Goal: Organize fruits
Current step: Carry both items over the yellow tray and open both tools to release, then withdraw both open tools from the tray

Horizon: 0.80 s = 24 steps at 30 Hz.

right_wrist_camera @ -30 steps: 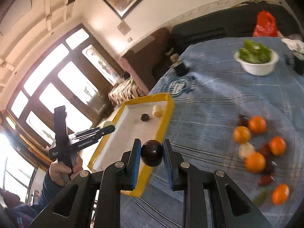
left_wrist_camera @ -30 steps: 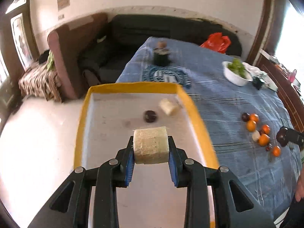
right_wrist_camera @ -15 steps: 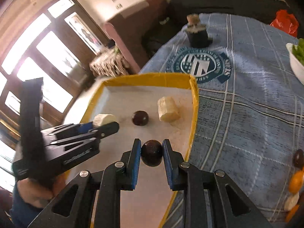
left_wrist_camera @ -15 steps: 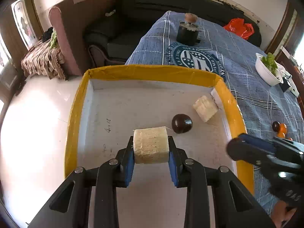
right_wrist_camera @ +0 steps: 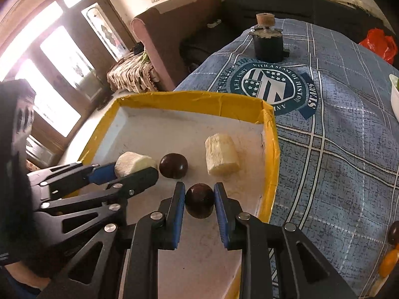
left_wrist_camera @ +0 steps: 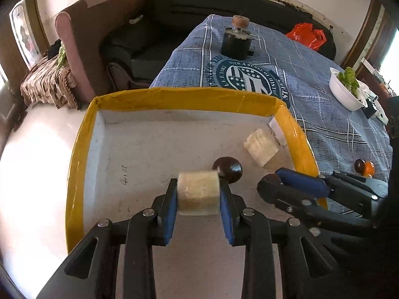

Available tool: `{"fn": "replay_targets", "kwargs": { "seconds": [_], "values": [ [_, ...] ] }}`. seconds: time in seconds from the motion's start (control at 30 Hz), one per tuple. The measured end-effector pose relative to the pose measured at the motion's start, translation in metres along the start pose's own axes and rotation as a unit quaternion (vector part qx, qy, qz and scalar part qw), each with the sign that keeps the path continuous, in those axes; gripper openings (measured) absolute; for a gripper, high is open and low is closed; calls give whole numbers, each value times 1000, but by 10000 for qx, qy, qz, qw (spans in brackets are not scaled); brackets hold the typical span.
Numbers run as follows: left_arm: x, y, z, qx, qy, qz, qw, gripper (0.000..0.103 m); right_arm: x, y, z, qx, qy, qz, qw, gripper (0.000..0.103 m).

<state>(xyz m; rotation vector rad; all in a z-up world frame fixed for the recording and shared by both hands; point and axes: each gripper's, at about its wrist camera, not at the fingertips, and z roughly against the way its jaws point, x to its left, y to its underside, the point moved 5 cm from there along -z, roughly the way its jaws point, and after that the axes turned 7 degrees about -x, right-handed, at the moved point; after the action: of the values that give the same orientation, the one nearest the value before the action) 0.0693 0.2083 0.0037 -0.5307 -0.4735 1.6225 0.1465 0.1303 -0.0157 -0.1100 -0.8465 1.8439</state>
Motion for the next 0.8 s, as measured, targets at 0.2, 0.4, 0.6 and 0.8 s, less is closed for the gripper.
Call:
{"fn": "replay_targets", "kwargs": {
  "seconds": [0.2,0.4,0.6,0.8],
  "values": [
    [1,-2,5,-104,-21,-25,9999,42,-3,0,4,-14,20,-10,10000,28],
    [6,-3,17,-235,-1,126,9996,51,-4,-3,22,-224,-84,-68,9997,37],
    [9,3,48,-480,134,313,9983,51,-7,-2,64,-363,118,-127,9992,42],
    [0,16,97,-934,332,340,9945,51,11,0,148,-604,707,141,9956,73]
  ]
}}
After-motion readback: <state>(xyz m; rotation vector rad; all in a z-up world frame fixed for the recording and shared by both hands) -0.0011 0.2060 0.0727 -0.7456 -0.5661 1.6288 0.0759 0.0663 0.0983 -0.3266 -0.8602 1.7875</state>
